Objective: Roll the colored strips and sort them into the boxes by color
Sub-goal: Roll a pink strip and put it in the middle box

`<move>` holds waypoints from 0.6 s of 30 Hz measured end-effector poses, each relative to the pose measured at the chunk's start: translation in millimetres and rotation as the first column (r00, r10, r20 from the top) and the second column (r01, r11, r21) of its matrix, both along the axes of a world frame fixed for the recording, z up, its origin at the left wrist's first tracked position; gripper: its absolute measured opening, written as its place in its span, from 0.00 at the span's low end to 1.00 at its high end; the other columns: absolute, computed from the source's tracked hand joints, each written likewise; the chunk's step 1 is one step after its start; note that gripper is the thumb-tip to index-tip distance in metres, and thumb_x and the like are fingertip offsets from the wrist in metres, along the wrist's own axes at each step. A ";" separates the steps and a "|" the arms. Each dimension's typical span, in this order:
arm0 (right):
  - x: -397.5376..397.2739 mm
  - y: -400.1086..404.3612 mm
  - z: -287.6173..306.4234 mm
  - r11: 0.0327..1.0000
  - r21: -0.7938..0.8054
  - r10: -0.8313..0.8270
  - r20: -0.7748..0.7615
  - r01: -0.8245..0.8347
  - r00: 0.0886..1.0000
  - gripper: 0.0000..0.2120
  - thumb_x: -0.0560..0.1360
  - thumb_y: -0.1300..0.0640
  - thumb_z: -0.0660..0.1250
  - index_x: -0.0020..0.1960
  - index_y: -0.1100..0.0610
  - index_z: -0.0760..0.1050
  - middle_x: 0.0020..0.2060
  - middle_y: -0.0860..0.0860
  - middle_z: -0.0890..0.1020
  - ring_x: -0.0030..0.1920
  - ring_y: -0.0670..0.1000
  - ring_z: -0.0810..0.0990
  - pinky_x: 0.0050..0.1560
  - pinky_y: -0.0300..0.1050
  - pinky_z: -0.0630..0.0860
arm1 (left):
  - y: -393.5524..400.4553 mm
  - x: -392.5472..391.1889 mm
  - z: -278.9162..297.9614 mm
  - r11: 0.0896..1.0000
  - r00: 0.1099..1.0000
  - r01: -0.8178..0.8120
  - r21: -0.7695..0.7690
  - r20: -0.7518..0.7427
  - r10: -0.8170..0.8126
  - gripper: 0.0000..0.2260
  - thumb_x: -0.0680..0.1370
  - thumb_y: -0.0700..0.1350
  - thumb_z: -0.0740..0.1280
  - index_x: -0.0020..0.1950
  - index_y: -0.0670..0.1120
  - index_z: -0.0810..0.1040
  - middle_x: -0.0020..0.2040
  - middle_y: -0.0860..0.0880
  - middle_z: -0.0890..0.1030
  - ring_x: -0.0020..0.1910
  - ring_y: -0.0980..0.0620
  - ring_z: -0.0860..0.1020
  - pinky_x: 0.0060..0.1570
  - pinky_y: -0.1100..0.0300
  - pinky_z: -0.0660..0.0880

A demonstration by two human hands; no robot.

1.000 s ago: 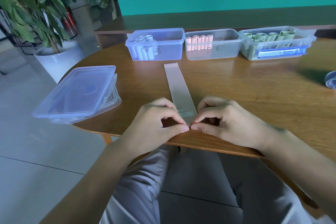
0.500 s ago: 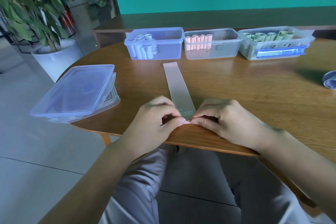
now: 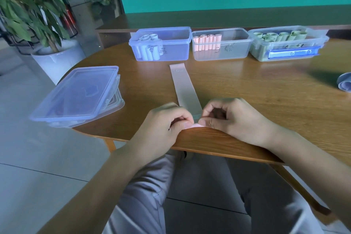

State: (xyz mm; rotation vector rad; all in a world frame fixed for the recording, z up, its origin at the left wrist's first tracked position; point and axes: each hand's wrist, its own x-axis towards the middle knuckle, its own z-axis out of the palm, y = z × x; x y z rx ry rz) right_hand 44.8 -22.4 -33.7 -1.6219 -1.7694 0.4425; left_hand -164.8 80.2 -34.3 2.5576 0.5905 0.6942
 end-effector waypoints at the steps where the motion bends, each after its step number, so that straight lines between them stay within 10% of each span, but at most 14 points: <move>1: 0.0 0.6 0.2 1.000 -0.004 -0.007 -0.015 0.007 1.000 0.04 0.76 0.52 0.75 0.45 0.51 0.82 0.36 0.43 0.82 0.36 0.44 0.78 0.39 0.33 0.71 | 0.1 -0.4 -0.6 1.000 1.000 -0.002 0.009 0.001 0.002 0.04 0.79 0.43 0.69 0.47 0.51 0.83 0.45 0.58 0.79 0.47 0.58 0.78 0.46 0.73 0.68; 18: 1.0 -0.5 -7.0 0.990 0.110 0.063 0.192 -0.085 0.979 0.09 0.78 0.46 0.68 0.54 0.48 0.83 0.50 0.41 0.78 0.52 0.45 0.80 0.53 0.50 0.78 | -4.7 -1.3 -4.3 0.988 0.993 -0.109 0.107 0.049 0.104 0.06 0.76 0.52 0.73 0.45 0.52 0.87 0.44 0.58 0.80 0.43 0.59 0.78 0.43 0.70 0.72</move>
